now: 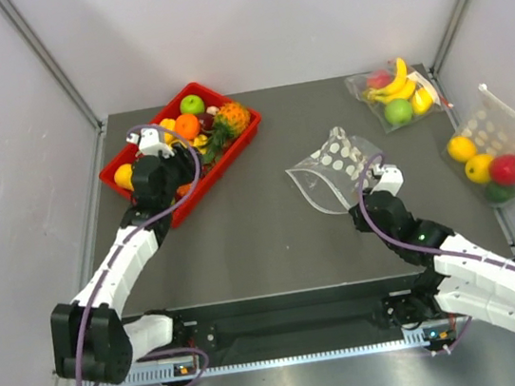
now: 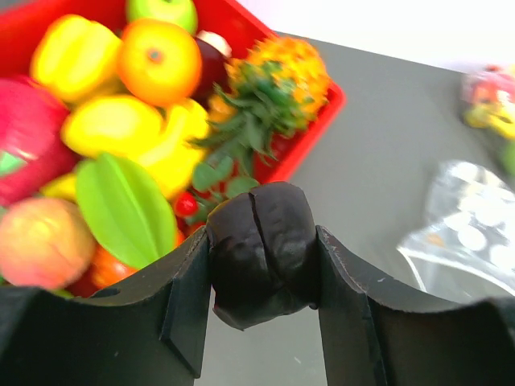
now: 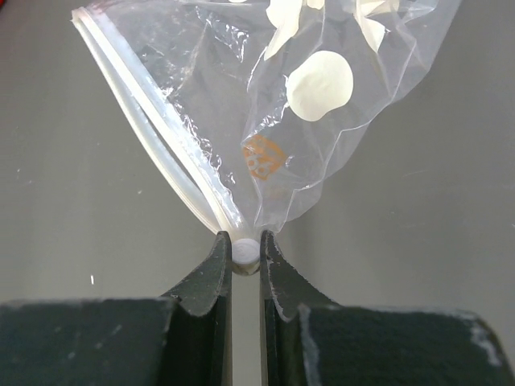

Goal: Open the zip-top bag and remove the fake food

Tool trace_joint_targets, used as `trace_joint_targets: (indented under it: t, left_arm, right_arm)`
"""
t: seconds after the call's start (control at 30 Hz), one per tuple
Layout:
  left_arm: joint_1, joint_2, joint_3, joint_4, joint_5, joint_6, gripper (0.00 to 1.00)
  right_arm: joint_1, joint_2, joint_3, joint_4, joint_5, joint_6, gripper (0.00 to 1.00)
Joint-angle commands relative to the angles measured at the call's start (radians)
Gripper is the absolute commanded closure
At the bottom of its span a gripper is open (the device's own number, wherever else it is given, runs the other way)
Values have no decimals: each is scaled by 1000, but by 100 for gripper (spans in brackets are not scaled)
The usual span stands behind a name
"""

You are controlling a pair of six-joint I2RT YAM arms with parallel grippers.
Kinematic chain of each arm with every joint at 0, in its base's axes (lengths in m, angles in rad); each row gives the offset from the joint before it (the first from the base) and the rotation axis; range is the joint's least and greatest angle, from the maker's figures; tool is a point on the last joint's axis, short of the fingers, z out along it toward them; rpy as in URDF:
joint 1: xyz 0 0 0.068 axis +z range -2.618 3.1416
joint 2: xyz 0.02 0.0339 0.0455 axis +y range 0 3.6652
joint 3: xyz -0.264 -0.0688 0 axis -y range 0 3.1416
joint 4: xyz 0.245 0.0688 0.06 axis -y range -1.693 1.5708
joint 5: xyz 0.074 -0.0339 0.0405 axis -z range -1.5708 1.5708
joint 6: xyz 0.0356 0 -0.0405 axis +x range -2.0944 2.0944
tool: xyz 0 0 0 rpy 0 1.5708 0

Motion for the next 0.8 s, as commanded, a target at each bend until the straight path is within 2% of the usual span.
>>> trace_joint_targets:
  t: [0.0,0.27,0.5,0.57,0.63,0.67,0.77]
  left_arm:
    - [14,59,83,-28,-77,77,83]
    - [23,282,207,2,-88,155,82]
    - [23,472,288,36,-5,178,71]
    - [23,504,314,22,-16,188,63]
    - [24,529,328,24,-20,197,52]
    - [24,535,333,21,-19,198,38]
    - [24,547,336,13,-62,209,33]
  right_arm:
    - [-22,-10,7,58,-38,-33,100]
    - [-39,-42,-1,52,-78,-36,100]
    - [-42,-69,-13,41,-97,-31,100]
    - [-42,-75,-12,37,-103,-30,100]
    - [-43,-87,-16,29,-106,-28,100]
    - [-43,-92,-18,26,-106,-27,100]
    - [-43,-104,-24,18,-103,-27,100]
